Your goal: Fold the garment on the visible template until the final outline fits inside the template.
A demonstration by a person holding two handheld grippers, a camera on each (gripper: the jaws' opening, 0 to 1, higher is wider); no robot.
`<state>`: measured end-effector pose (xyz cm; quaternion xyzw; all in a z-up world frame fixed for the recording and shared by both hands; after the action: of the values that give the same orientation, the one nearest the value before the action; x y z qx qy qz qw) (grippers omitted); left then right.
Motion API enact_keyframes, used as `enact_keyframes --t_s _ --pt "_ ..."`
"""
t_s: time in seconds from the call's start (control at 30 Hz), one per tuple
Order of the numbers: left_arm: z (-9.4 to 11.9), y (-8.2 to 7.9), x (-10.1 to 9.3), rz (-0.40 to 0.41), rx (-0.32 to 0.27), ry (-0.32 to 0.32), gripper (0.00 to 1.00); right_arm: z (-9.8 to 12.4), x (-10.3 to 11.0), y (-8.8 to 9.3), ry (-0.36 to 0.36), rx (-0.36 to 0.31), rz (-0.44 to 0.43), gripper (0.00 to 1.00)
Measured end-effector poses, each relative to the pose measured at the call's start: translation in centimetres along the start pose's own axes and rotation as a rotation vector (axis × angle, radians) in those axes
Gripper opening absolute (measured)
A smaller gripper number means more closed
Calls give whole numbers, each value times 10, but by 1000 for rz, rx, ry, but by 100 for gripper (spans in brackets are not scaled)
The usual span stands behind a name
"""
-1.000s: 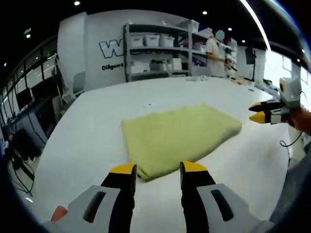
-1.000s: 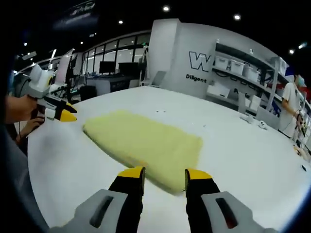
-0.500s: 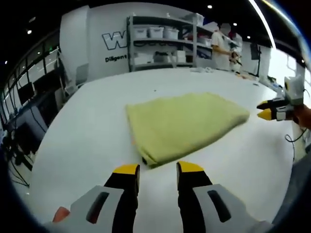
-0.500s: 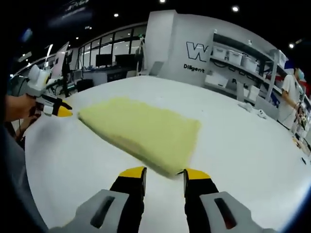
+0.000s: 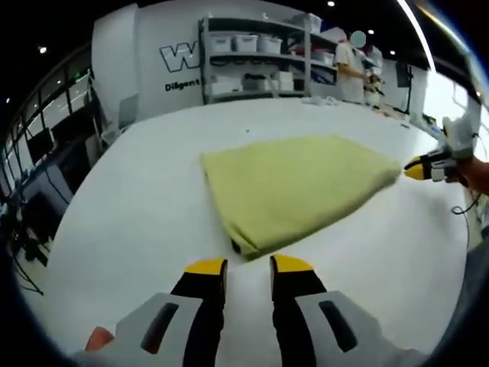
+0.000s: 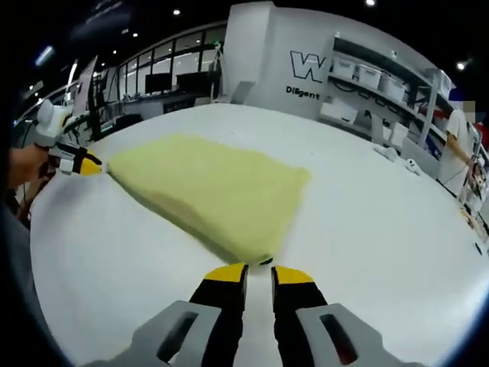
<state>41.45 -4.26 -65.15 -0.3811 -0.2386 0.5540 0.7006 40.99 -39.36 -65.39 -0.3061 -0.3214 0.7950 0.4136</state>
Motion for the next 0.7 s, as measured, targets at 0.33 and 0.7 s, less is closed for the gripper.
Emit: enact_keyframes --t_s 0.33,0.7 --pt "-7 0 -1 3 12 5 16 -6 -2 4 -3 12 -28 3" --pt "-12 -3 -2 36 -5 9 13 -8 6 -11 -28 -39 -39 3"
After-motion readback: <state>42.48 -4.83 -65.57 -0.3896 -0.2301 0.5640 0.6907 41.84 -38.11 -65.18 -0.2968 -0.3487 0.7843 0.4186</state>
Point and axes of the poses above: the point that each gripper's makers call its tool centre point, and the gripper's own axes: z roughly backward along the fingers, x roughly to its left, y roughly out of its underside, the point moved 1 cm from there along z, roughly backward along the fingers, and after that the axes turned 8 degrees about z, right-handed, at the moved point
